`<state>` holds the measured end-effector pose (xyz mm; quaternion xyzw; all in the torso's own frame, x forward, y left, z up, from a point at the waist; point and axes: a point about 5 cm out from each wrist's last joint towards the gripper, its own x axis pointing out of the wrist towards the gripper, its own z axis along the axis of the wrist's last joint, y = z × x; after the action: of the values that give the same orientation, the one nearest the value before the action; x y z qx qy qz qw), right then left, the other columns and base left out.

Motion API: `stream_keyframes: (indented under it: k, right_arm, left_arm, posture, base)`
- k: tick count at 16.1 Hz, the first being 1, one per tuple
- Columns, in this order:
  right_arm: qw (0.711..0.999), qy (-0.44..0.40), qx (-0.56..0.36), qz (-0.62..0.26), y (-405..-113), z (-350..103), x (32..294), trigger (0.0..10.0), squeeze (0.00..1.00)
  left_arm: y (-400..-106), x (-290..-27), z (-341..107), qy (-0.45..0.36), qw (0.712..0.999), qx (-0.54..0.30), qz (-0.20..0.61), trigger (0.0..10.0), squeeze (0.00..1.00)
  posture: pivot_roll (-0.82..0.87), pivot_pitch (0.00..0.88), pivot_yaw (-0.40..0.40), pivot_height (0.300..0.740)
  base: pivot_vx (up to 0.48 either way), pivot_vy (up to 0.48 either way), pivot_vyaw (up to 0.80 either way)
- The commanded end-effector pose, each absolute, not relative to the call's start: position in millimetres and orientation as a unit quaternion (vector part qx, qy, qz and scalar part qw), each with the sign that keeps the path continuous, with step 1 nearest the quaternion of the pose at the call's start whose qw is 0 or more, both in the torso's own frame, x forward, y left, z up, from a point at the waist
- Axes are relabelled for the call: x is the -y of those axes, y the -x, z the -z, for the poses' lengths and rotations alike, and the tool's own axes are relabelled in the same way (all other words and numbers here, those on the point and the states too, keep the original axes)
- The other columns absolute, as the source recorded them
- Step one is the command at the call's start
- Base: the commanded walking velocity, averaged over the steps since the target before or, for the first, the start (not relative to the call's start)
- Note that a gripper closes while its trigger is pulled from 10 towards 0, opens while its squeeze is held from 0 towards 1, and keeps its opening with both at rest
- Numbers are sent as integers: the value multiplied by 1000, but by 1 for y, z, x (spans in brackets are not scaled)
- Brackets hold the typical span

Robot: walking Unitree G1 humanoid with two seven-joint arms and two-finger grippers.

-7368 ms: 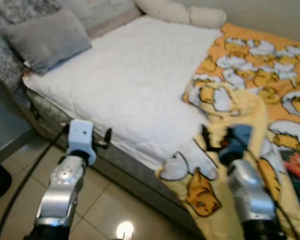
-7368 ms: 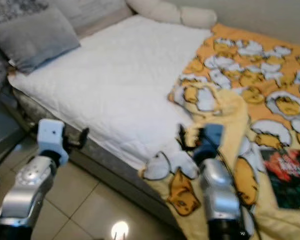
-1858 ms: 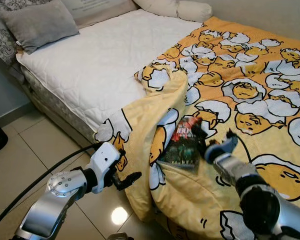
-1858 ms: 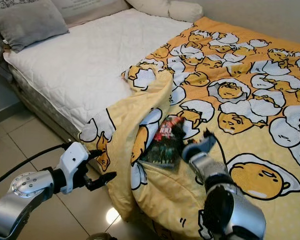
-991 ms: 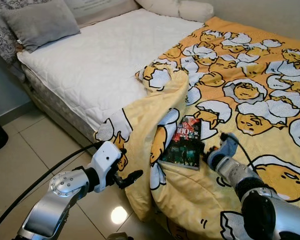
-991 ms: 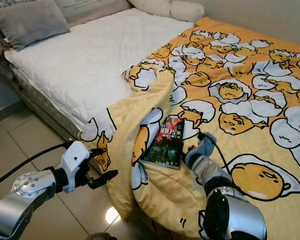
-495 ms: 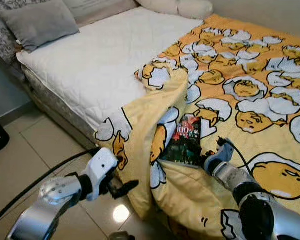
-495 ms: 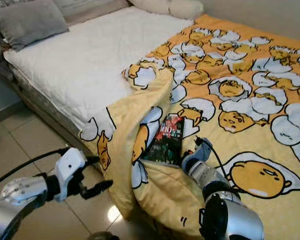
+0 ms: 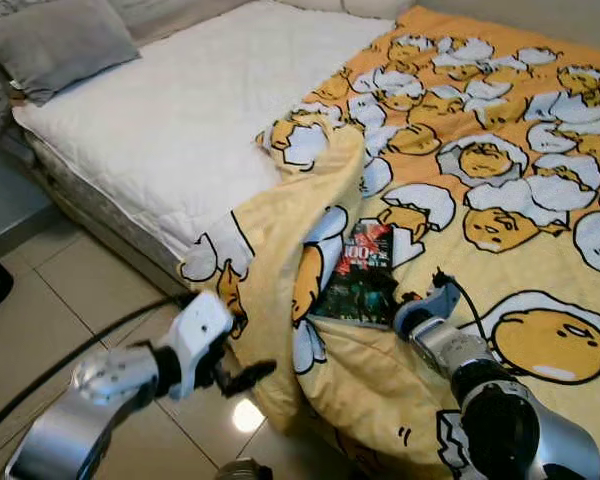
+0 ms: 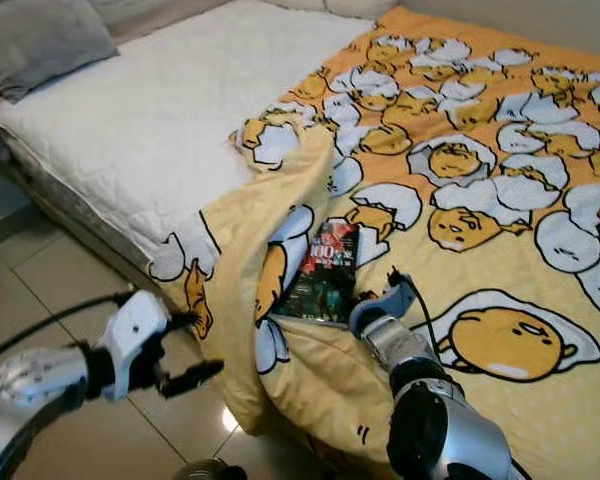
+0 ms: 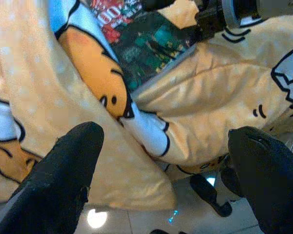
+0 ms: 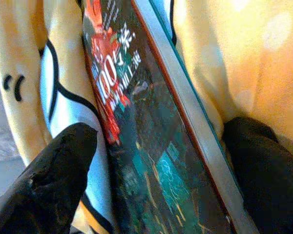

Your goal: Clean up the room

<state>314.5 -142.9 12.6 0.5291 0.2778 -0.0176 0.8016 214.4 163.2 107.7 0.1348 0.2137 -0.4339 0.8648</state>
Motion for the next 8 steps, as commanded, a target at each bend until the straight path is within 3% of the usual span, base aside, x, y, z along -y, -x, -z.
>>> stream_keyframes:
  k: [1, 3, 8]
  right_arm:
    - [784, -545, -298, -9, -314, -13, 121, 2863, 0]
    - [784, -546, -296, -11, -315, -14, 121, 0, 0]
    - [787, -545, -288, -20, -318, -18, 123, 0, 0]
  left_arm:
    - [-214, -166, -111, -135, 867, -215, 430, 10000, 0]
    - [-215, -167, -111, -134, 867, -216, 428, 10000, 0]
    - [-216, -168, -111, -136, 868, -215, 425, 10000, 0]
  posture:
    - [132, 118, 75, 740]
    - [132, 113, 74, 740]
    - [132, 99, 71, 740]
  base:
    - [0, 0, 0]
    - [0, 0, 0]
    - [0, 0, 0]
